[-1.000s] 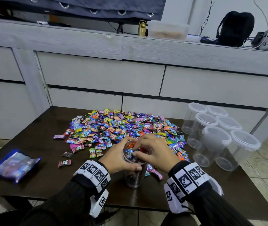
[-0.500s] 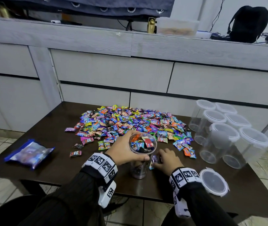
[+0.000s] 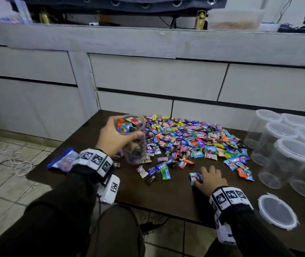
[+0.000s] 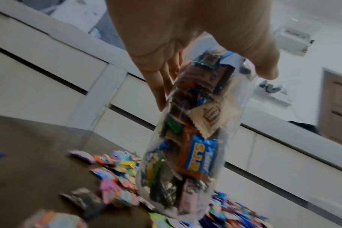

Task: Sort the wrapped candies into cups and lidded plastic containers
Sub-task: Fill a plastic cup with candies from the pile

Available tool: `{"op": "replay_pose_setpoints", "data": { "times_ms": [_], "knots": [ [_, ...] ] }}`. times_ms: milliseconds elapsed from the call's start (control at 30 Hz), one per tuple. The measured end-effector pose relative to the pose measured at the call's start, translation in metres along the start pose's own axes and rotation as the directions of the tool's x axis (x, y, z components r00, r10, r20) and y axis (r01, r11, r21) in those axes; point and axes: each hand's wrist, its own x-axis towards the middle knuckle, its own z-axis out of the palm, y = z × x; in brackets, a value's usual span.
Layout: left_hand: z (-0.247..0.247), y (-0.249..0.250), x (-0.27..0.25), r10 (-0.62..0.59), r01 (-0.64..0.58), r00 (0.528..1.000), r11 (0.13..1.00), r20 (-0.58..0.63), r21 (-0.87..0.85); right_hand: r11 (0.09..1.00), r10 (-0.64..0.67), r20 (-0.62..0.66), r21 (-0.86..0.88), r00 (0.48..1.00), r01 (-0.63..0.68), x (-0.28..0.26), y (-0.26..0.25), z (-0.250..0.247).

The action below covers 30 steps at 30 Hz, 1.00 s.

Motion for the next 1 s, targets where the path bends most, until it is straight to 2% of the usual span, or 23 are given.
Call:
{"op": "replay_pose_setpoints", "data": {
  "times_ms": [100, 200, 367, 600, 833, 933, 1000],
  "knots": [
    [-0.031, -0.017, 0.024, -0.063, 0.073, 0.991, 0.994, -0.116, 0.086, 1.000, 0.026, 0.002, -0.004, 1.000, -0.026, 0.000, -0.005, -0.001],
    [-0.050, -0.039, 0.038, -0.109, 0.153, 0.961, 0.975, -0.252, 0.162, 1.000, 0.026, 0.010, 0.006, 1.000, -0.026, 0.002, -0.004, 0.000],
    [-0.063, -0.070, 0.051, -0.219, 0.288, 0.901, 0.948, -0.375, 0.136, 1.000, 0.022, 0.001, 0.010, 1.000, -0.022, 0.003, -0.004, 0.001],
    [-0.064, -0.086, 0.068, -0.285, 0.357, 0.853, 0.929, -0.437, 0.092, 1.000, 0.018, 0.027, -0.009, 0.999, -0.018, 0.004, -0.003, 0.001],
    [-0.069, -0.085, 0.078, -0.329, 0.415, 0.858, 0.897, -0.395, 0.154, 1.000, 0.015, 0.018, -0.020, 1.000, -0.014, 0.002, -0.002, 0.000],
    [-0.063, -0.080, 0.072, -0.278, 0.355, 0.859, 0.929, -0.431, 0.108, 1.000, 0.012, 0.011, -0.016, 1.000, -0.011, 0.002, -0.001, 0.001],
    [-0.053, -0.070, 0.064, -0.136, 0.256, 0.852, 0.951, -0.506, 0.174, 1.000, 0.009, 0.015, -0.006, 1.000, -0.009, 0.002, 0.000, 0.000]
  ]
}}
